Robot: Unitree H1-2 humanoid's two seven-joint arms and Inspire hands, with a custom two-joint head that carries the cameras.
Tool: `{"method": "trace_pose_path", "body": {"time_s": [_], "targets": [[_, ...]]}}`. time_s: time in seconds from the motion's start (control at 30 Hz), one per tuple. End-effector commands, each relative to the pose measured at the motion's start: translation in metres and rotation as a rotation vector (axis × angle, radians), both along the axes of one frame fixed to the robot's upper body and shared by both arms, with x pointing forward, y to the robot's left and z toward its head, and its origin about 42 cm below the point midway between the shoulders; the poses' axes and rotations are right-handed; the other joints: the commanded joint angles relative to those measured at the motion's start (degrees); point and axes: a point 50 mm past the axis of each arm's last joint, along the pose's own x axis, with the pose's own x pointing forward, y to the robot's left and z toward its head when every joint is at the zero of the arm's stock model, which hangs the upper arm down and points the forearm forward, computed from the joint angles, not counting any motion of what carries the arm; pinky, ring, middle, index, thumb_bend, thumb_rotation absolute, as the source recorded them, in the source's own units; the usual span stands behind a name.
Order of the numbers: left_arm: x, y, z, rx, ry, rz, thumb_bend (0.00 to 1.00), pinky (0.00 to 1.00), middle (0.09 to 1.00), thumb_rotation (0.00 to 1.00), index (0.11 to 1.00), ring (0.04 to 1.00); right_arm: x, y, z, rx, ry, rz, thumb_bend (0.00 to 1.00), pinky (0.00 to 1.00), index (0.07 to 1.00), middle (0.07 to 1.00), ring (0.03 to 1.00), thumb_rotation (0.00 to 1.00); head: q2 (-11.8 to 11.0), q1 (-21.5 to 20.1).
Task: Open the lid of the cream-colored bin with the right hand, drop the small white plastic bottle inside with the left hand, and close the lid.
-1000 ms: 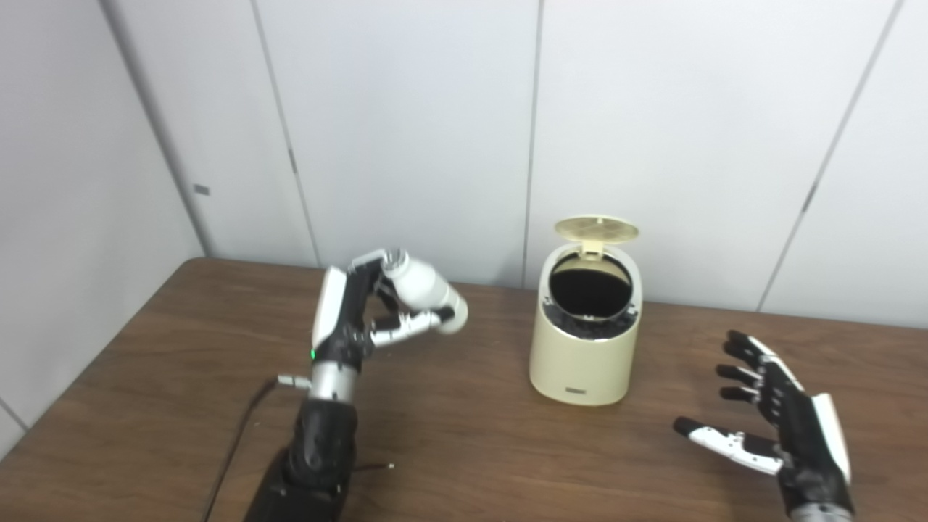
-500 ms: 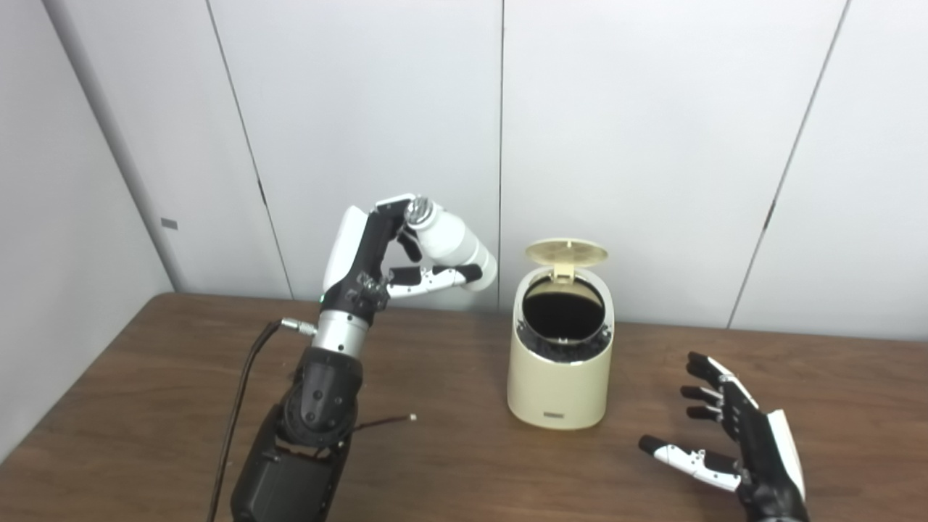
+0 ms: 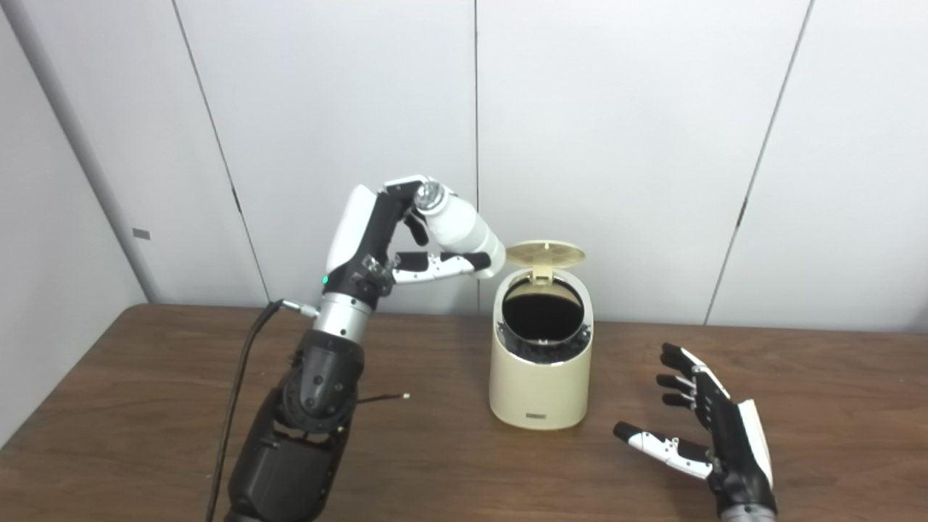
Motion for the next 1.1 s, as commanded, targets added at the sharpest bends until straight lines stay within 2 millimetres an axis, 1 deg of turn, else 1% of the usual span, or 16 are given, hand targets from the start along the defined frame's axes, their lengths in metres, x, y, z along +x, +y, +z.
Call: {"method": "trace_pose_path", "body": {"time_s": [0.0, 0.13, 0.27, 0.6, 0.83, 1.07], "targets": [[0.000, -0.006, 0.016, -0.007, -0.071, -0.032, 0.51, 0.33, 0.475, 0.00, 0.495, 0.431, 0.007, 0.005, 0.024, -0.012, -0.115, 0.014, 0.78, 0.68, 0.823, 0.829, 0.755, 0.21, 0.05, -0.11], [-0.001, -0.014, 0.003, -0.011, -0.056, -0.042, 0.50, 0.33, 0.473, 0.00, 0.512, 0.424, 0.005, 0.005, 0.025, -0.005, -0.111, 0.012, 0.77, 0.68, 0.829, 0.834, 0.759, 0.20, 0.41, -0.30], [0.000, -0.018, -0.005, -0.024, -0.038, -0.056, 0.50, 0.33, 0.473, 0.00, 0.513, 0.423, 0.004, 0.005, 0.026, -0.006, -0.109, 0.010, 0.77, 0.69, 0.830, 0.833, 0.761, 0.22, 0.57, -0.46], [0.002, -0.023, -0.019, -0.040, -0.010, -0.062, 0.50, 0.32, 0.471, 0.00, 0.508, 0.423, 0.003, 0.007, 0.028, -0.004, -0.109, 0.004, 0.78, 0.68, 0.830, 0.834, 0.760, 0.21, 1.03, -1.04], [0.003, -0.027, -0.031, -0.005, -0.050, -0.059, 0.50, 0.32, 0.467, 0.00, 0.510, 0.420, 0.002, 0.007, 0.028, -0.002, -0.116, 0.006, 0.78, 0.69, 0.831, 0.837, 0.761, 0.22, 1.35, -1.28], [0.008, -0.031, -0.045, -0.026, -0.082, -0.048, 0.50, 0.33, 0.468, 0.00, 0.505, 0.417, 0.002, 0.008, 0.030, 0.001, -0.116, 0.003, 0.78, 0.68, 0.831, 0.838, 0.762, 0.21, 1.52, -1.50]]}}
